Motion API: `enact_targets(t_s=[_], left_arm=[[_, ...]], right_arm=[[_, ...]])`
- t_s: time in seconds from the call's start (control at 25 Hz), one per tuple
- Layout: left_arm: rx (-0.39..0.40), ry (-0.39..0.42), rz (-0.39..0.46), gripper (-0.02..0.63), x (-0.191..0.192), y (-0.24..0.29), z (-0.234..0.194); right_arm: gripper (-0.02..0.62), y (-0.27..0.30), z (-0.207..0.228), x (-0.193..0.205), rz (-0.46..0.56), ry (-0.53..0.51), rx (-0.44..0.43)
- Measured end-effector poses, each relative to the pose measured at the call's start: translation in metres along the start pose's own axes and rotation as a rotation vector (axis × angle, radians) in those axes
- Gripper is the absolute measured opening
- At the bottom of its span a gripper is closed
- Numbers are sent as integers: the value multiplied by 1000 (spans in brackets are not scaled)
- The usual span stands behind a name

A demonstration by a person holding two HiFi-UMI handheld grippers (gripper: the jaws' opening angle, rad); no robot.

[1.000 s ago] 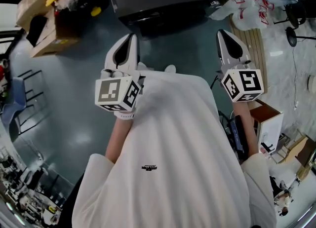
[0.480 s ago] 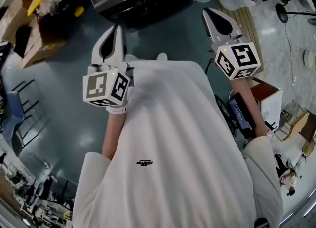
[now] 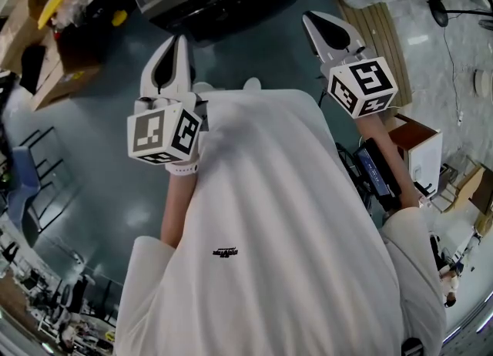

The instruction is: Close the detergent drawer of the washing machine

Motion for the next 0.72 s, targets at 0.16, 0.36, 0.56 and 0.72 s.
enact_targets(t_s=[0.16,0.36,0.56,0.72], left_arm=[[-5,5,0,18,-2,2,0],[-3,8,-4,18,-4,5,-1],[1,7,-14,18,-3,7,-1],[9,8,-18,18,-2,6,-2]], right_arm=[[1,1,1,-1,-3,-6,-12],[2,0,3,-2,-2,7,9],[2,-2,4,-3,8,13,8],[2,-3,2,-3,10,16,11]])
Point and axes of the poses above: the fingertips, and each gripper's own axes: y forward along the fingers, z to its right, x out of its underside, the point moved 10 cm from there along -y, backward along the fingers, and after that the axes turned 9 degrees about -y, right-handed, at the moved point
